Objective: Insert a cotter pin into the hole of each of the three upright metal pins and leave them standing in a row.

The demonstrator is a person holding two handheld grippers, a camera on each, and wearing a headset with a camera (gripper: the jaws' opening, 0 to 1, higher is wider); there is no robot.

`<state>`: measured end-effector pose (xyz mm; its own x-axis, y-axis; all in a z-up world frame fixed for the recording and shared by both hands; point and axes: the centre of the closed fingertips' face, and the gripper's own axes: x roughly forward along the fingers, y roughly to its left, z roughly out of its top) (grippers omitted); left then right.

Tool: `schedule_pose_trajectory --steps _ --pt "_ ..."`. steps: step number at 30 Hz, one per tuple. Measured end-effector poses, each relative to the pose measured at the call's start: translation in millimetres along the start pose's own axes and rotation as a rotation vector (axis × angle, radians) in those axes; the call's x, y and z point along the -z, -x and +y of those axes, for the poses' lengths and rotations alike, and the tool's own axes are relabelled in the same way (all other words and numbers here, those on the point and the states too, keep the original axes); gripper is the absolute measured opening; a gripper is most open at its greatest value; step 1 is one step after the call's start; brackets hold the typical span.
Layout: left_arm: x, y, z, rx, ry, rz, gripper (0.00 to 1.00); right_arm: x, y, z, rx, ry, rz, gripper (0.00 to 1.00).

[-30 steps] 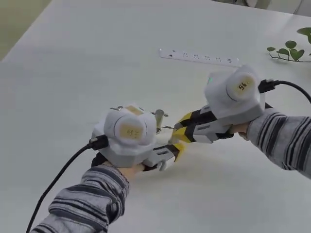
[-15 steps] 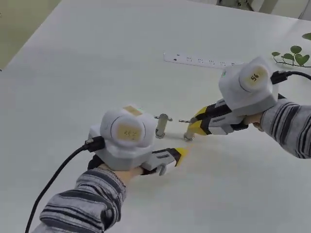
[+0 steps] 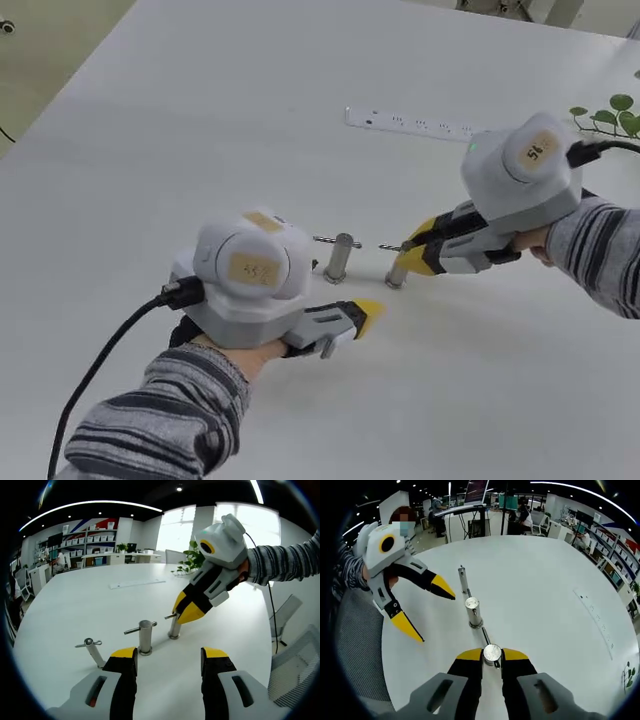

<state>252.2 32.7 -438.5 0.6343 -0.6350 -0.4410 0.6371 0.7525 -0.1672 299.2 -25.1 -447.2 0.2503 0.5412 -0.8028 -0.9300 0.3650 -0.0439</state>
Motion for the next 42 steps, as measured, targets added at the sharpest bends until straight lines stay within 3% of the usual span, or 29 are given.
schedule_pose_trajectory --steps 11,16,23,30,35,42 --pt "-3.4 5.8 11.1 -0.033 0.022 -0.009 0.48 0.6 -0.9 -1.0 -0.03 0.013 0.0 0.09" --pt "-3.6 12.3 17.3 -0.061 0.034 -0.011 0.48 2.5 -4.3 -0.8 -0.035 0.058 0.008 0.09" --pt "0.2 24.2 22.0 -0.088 0.034 0.004 0.49 0.5 0.0 -3.4 0.029 0.093 -0.03 0.14" --pt "-1.7 40.9 37.1 -0.14 0.031 0.002 0.5 -6.9 22.1 3.1 0.103 0.017 -0.126 0.27" --pt "-1.0 53.7 41.7 -0.159 0.026 0.013 0.51 -14.5 44.6 11.4 0.157 -0.101 -0.227 0.36" --pt "-7.1 73.6 44.3 -0.188 0.025 0.009 0.54 -15.7 71.4 25.9 0.203 -0.2 -0.296 0.41"
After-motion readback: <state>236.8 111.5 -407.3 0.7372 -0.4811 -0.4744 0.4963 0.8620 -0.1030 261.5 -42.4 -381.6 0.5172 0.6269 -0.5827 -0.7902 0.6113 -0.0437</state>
